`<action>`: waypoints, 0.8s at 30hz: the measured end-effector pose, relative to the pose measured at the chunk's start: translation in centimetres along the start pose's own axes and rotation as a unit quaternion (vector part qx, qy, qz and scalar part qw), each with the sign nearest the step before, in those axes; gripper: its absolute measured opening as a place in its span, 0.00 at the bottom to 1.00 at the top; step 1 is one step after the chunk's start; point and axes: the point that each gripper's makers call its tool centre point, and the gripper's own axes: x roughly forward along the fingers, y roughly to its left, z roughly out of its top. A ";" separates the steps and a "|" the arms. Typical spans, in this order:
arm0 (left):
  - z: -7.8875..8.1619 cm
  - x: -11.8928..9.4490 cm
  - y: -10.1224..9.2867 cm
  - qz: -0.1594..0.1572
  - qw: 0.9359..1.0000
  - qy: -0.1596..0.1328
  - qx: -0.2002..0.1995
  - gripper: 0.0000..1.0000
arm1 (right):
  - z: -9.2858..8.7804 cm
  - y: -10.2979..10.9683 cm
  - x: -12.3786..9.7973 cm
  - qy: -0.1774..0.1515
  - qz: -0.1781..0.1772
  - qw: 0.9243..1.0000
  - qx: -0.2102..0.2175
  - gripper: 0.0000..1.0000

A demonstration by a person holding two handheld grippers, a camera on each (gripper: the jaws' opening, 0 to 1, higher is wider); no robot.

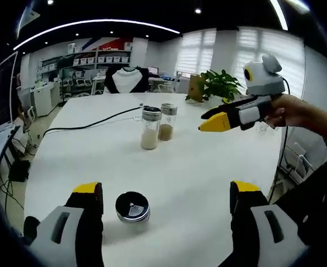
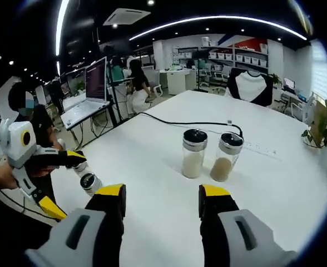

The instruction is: Rotate the seasoning bottle until the label or dispensing opening points toward the visible target arrow and the bottle remains upright within the marked orientation range

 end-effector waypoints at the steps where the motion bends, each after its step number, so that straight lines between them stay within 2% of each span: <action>1: 0.0 -0.1 0.0 0.001 1.000 0.001 -0.001 1.00 | 0.2 -0.1 0.2 -0.001 0.001 1.000 -0.002 0.53; 13: 0.5 -0.6 0.6 0.015 1.000 -0.003 -0.017 1.00 | 2.8 -3.0 3.8 0.002 -0.003 1.000 -0.008 0.51; 17: 1.0 -1.0 0.8 0.019 1.000 -0.020 0.002 1.00 | 3.7 -3.9 5.2 0.002 -0.006 1.000 -0.018 0.50; 24: 1.5 -1.7 1.0 0.027 0.999 -0.028 -0.002 1.00 | 4.0 -4.8 7.6 0.013 -0.007 1.000 -0.025 0.50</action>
